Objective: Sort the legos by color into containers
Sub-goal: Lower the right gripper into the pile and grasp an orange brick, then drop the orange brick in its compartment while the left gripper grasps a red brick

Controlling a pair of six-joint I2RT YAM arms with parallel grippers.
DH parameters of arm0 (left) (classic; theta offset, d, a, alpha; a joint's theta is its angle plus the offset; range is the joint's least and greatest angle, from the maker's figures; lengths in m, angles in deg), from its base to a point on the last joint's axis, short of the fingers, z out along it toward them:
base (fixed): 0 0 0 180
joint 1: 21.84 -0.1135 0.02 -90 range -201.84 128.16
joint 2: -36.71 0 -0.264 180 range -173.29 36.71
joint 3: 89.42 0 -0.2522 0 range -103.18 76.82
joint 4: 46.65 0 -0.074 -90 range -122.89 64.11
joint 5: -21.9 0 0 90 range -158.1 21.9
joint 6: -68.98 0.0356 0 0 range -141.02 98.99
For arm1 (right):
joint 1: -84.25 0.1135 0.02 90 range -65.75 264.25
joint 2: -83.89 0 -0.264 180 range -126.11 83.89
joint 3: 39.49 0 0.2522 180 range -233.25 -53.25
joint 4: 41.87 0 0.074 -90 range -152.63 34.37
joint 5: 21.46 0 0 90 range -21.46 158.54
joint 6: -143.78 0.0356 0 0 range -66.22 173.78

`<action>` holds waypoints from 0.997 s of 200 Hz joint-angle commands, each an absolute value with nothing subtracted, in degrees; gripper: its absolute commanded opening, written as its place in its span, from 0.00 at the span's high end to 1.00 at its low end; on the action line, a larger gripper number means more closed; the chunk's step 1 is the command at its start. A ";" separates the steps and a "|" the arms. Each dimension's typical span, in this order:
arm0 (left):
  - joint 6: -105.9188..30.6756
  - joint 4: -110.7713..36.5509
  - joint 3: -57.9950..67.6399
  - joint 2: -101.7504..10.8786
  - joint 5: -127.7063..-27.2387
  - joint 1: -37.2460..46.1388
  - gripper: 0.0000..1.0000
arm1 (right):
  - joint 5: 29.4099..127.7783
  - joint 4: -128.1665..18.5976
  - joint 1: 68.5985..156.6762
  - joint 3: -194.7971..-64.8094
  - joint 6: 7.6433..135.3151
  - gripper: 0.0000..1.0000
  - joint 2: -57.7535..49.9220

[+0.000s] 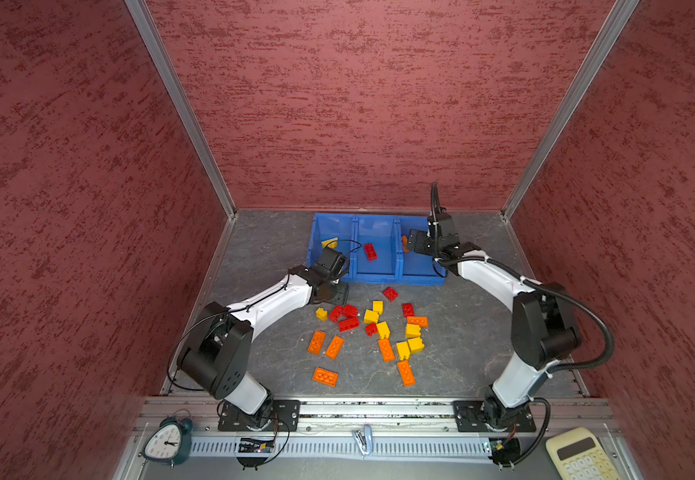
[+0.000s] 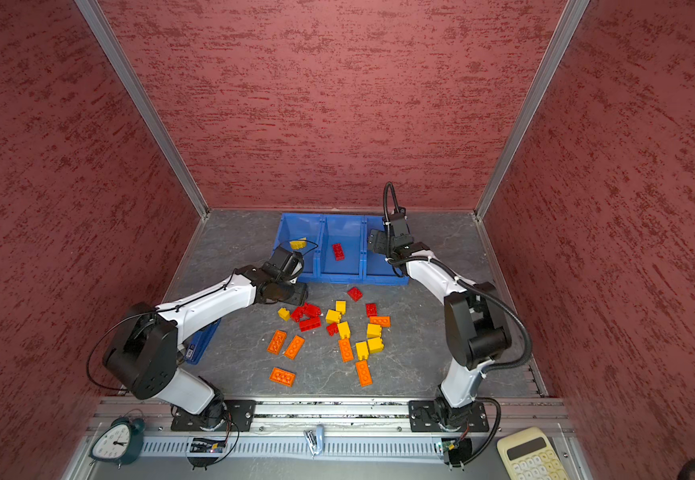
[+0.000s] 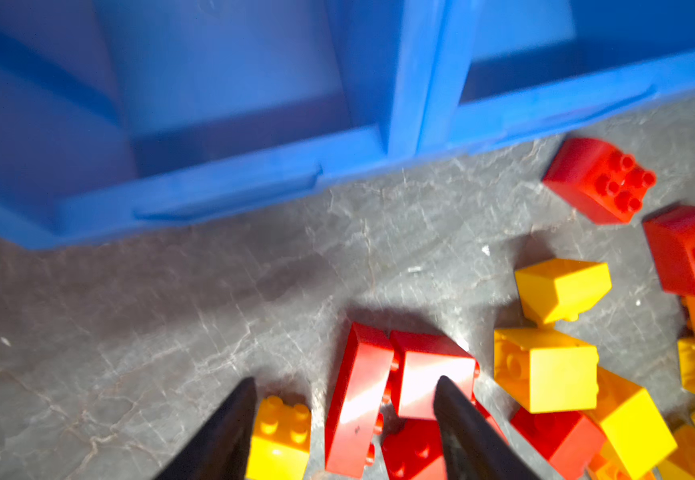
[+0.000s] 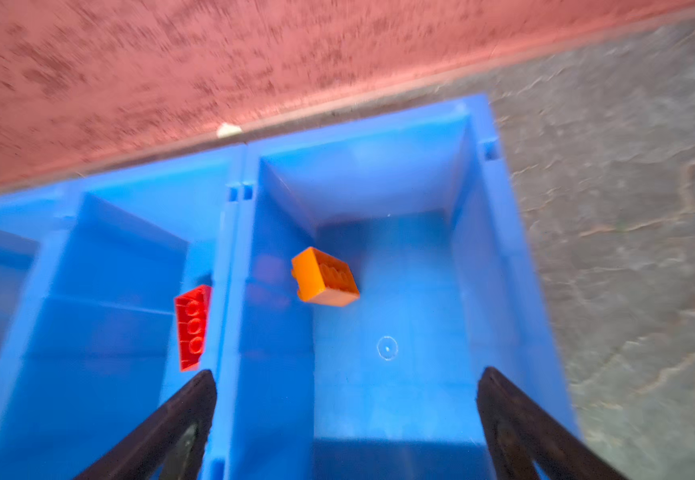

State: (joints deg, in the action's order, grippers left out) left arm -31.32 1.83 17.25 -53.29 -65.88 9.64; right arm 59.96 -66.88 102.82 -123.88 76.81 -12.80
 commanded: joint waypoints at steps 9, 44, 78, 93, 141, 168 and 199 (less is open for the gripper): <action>-28.03 7.13 15.34 -57.07 -67.67 9.94 0.42 | 55.95 -61.37 102.57 -118.66 76.81 0.01 -5.92; -26.47 8.96 13.86 -60.11 -67.56 10.23 0.48 | 53.74 -58.99 102.62 -115.94 76.16 0.01 -3.65; -26.03 7.91 13.42 -62.37 -68.62 10.85 0.48 | 53.24 -59.13 102.62 -116.00 75.16 0.01 -4.01; -26.04 7.88 13.13 -63.41 -68.31 11.19 0.49 | 53.26 -58.91 102.62 -115.79 75.16 0.01 -3.97; -25.60 8.04 12.14 -65.64 -68.31 11.73 0.57 | 52.98 -58.20 102.62 -114.69 75.03 0.01 -3.86; -25.77 7.83 11.92 -66.56 -68.26 11.88 0.58 | 53.07 -58.19 102.62 -114.51 75.09 0.01 -3.82; -26.20 6.81 12.27 -66.35 -68.67 12.06 0.65 | 53.25 -58.09 102.62 -114.35 75.05 0.01 -3.75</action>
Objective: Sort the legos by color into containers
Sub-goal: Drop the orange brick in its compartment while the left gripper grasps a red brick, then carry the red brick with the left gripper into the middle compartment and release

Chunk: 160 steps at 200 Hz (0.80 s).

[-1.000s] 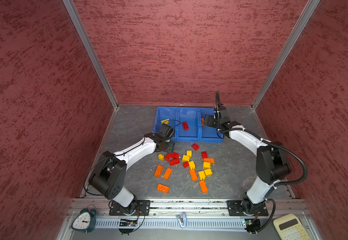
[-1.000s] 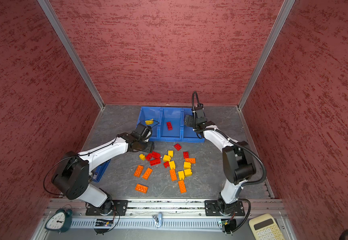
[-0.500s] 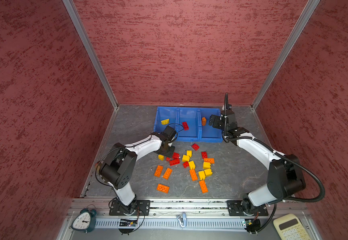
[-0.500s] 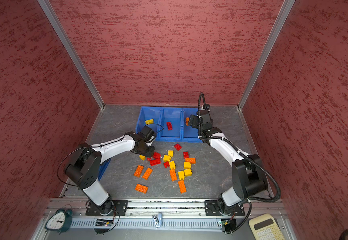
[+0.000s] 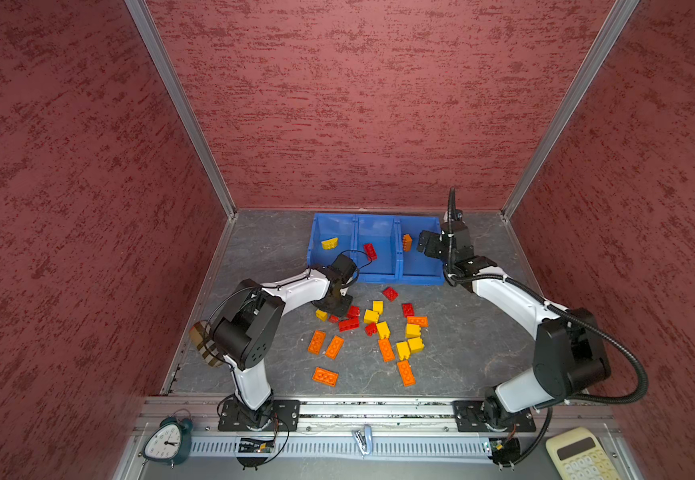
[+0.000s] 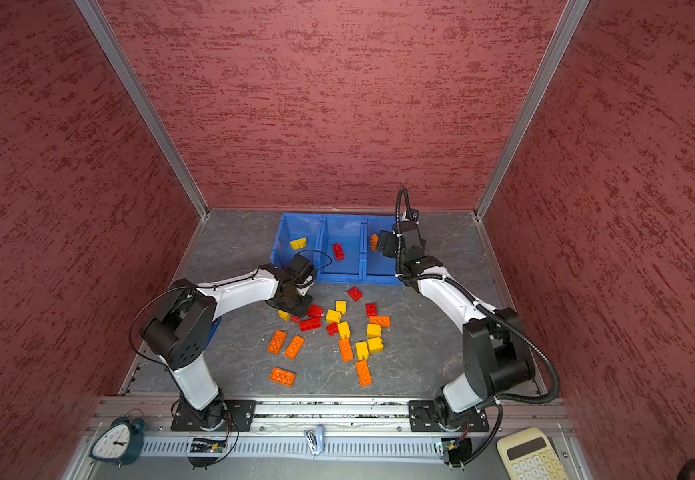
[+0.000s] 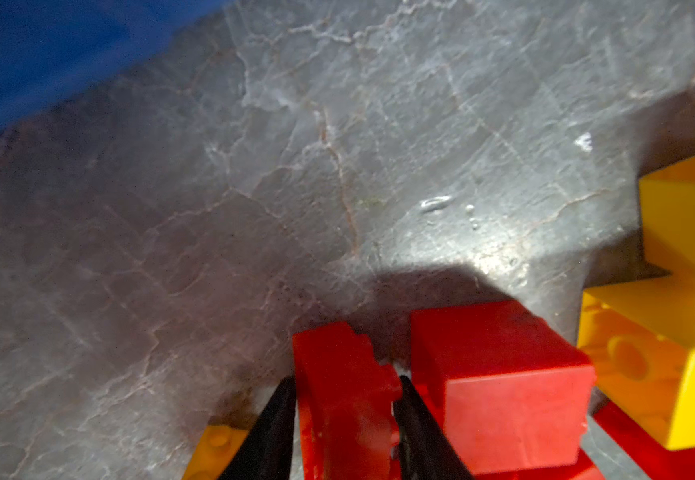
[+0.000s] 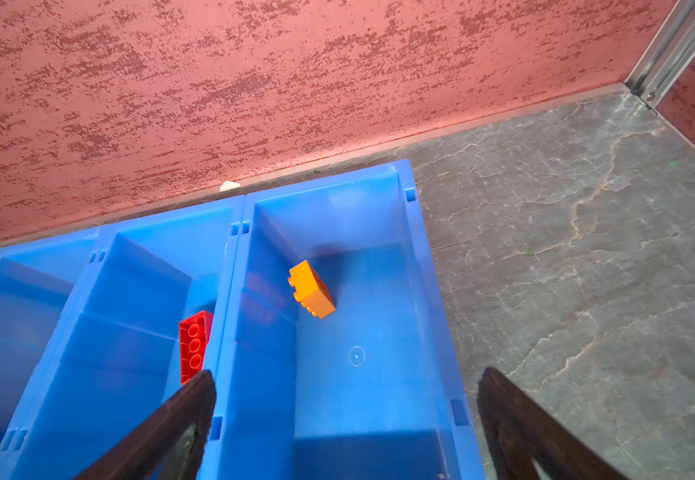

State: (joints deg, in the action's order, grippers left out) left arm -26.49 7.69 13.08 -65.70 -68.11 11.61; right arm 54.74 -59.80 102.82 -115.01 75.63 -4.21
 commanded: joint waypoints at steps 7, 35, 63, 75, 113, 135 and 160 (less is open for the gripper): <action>-26.21 6.52 12.46 -65.94 -68.34 12.08 0.67 | 53.25 -58.06 102.61 -114.33 75.06 0.01 -3.78; -26.72 5.57 13.13 -63.33 -65.68 11.93 0.73 | 53.15 -57.94 102.60 -114.06 74.70 0.01 -3.32; -27.49 5.08 13.10 -59.78 -65.54 11.38 0.76 | 53.77 -56.21 102.62 -112.80 74.17 0.01 -2.46; -27.61 5.17 12.21 -58.10 -65.83 11.36 0.76 | 55.26 -54.38 102.58 -111.62 73.99 0.01 -1.58; -26.56 2.35 7.10 -53.62 -59.08 12.27 0.77 | 60.47 -50.43 102.58 -109.44 74.61 0.01 0.30; -28.75 -4.15 2.64 -55.02 -59.98 12.91 0.77 | 61.65 -47.89 102.58 -107.79 75.52 0.01 0.30; -32.24 -11.13 -3.73 -61.52 -62.19 14.19 0.75 | 59.22 -48.03 102.62 -106.93 76.95 0.01 1.97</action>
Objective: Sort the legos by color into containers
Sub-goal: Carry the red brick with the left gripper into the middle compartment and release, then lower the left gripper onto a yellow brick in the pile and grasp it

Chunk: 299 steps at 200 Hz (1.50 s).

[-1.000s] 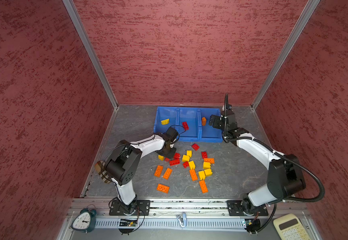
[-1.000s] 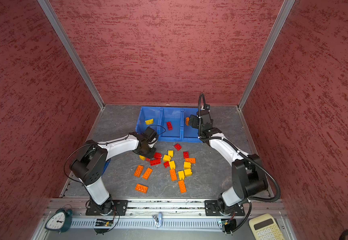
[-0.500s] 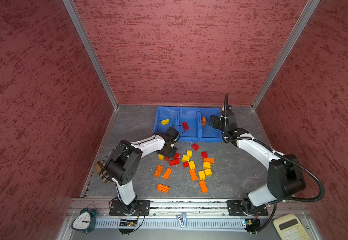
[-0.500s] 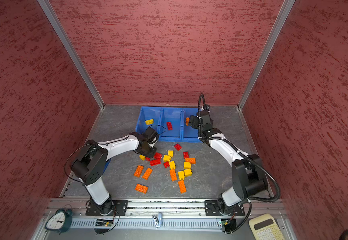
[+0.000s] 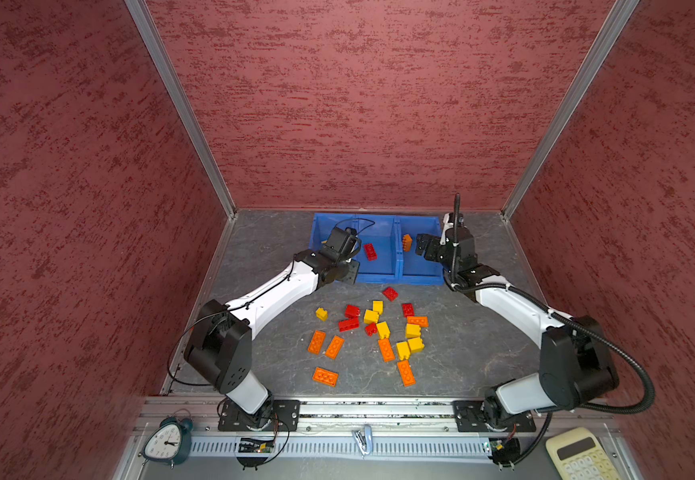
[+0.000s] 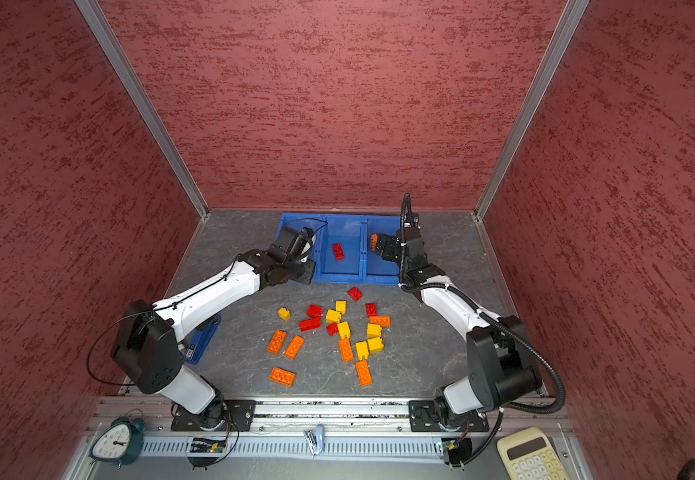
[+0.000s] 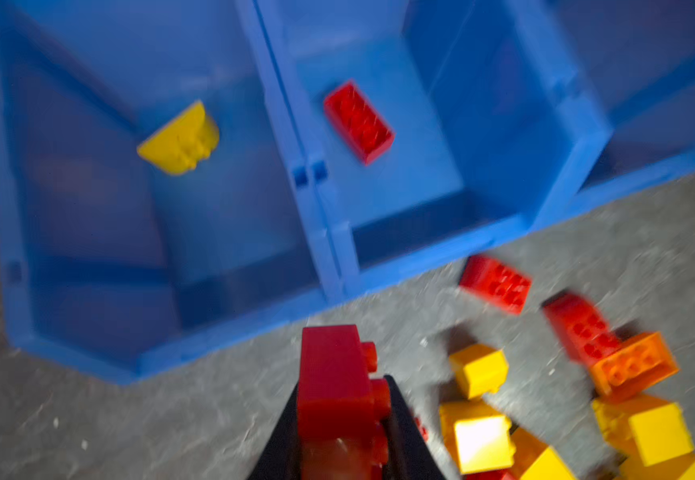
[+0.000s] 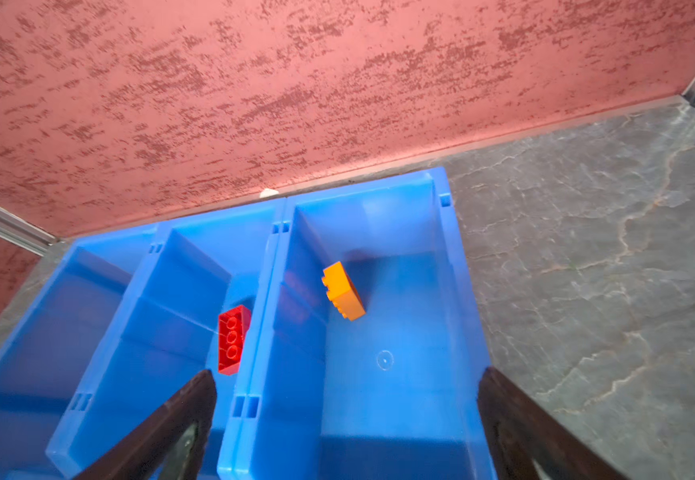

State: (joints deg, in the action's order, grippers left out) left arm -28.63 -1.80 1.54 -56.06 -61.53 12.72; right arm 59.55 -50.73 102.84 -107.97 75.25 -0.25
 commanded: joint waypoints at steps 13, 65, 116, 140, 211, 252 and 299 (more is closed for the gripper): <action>-32.86 -11.22 -9.23 -66.70 -60.44 15.02 0.75 | 58.66 -49.30 102.62 -107.25 77.00 0.01 1.79; -32.75 0.04 -32.83 -87.28 -49.68 15.86 0.71 | 59.93 -55.49 102.58 -108.70 75.05 0.01 2.50; -33.06 4.01 -46.15 -96.20 -54.45 16.19 0.51 | 59.50 -59.08 102.62 -109.85 73.86 0.01 2.32; -32.75 5.52 -46.45 -94.19 -53.60 16.95 0.42 | 61.13 -58.86 102.62 -109.76 72.41 0.01 2.78; -45.53 2.73 -10.59 -66.03 -44.21 19.20 0.01 | 73.63 -50.64 104.49 -105.83 70.14 0.01 5.42; -68.62 12.90 5.12 -56.63 -44.00 18.11 0.00 | 72.31 -46.86 107.32 -104.91 67.71 0.01 5.28; -82.75 19.75 10.50 -58.46 -51.48 14.46 0.00 | 70.32 -46.91 107.53 -107.31 68.12 0.01 3.03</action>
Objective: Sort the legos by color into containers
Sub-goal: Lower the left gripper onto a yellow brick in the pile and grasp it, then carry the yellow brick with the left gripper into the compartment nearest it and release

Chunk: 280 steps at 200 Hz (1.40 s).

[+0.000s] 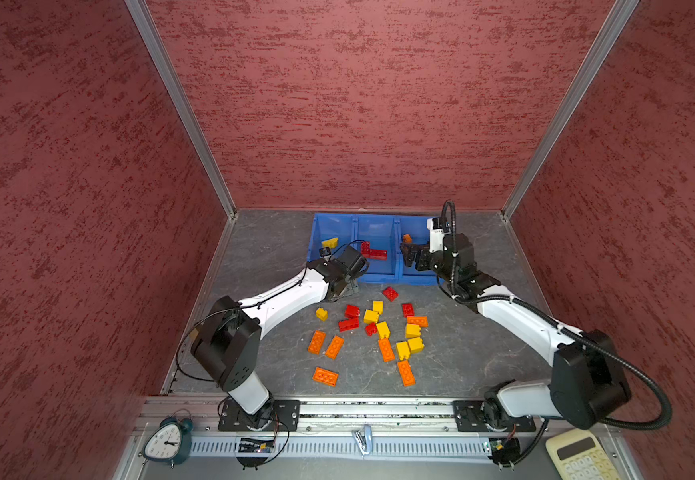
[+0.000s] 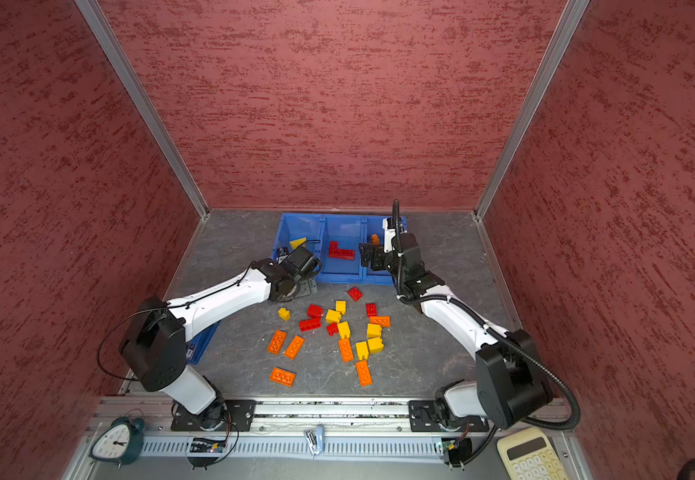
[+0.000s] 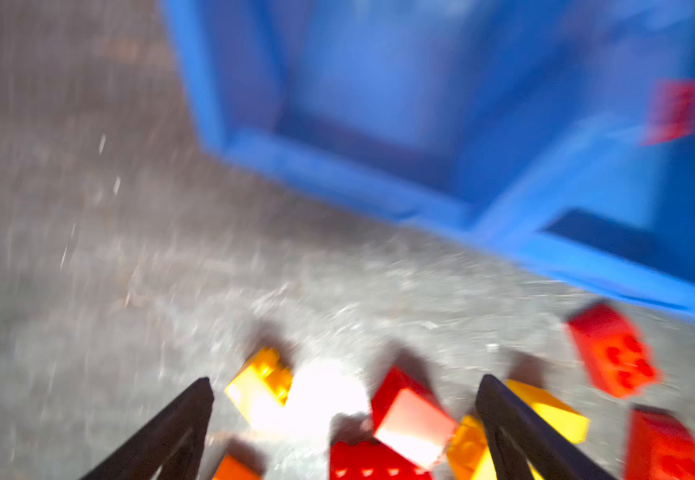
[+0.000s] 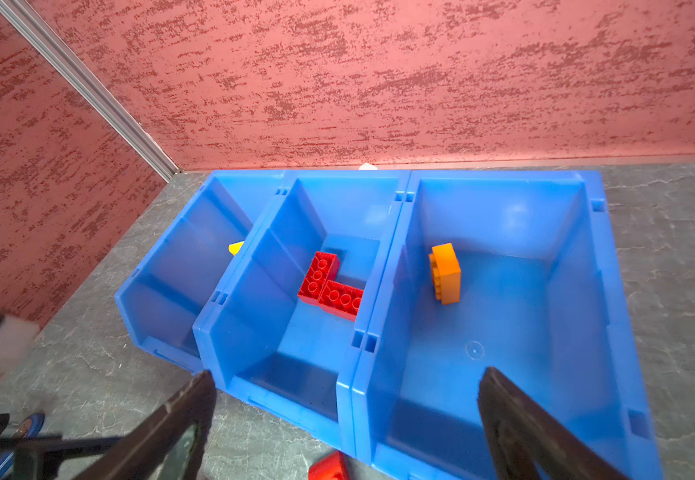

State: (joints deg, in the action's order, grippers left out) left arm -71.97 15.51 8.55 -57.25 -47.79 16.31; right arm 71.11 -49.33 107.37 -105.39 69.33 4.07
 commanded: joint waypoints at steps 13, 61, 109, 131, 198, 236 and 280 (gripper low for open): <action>-83.64 18.45 12.02 -58.65 -53.31 13.12 0.04 | 70.21 -46.82 107.54 -107.64 68.33 0.01 2.60; -86.45 13.17 16.86 -59.21 -60.12 9.26 0.15 | 69.28 -47.38 107.52 -107.52 68.81 0.01 2.23; -88.28 12.03 17.71 -61.90 -63.04 7.77 0.30 | 70.23 -47.46 107.55 -107.31 69.08 0.01 2.32; -88.34 10.77 18.11 -61.99 -63.00 7.75 0.44 | 70.55 -47.63 107.52 -107.40 69.31 0.01 2.15; -82.84 6.70 16.14 -55.39 -58.32 9.90 1.00 | 70.53 -49.07 107.51 -107.82 69.35 0.01 2.40; -70.70 -1.55 11.29 -53.17 -52.70 9.78 1.00 | 63.55 -40.85 107.28 -102.37 72.76 0.01 5.33; -61.55 -4.54 -0.42 -61.94 -50.68 5.47 1.00 | 64.60 -38.66 106.84 -99.03 71.18 0.01 7.99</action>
State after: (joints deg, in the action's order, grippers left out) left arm -69.33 -0.57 4.18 -56.90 -52.75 7.98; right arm 66.32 -42.18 107.19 -99.47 71.78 5.93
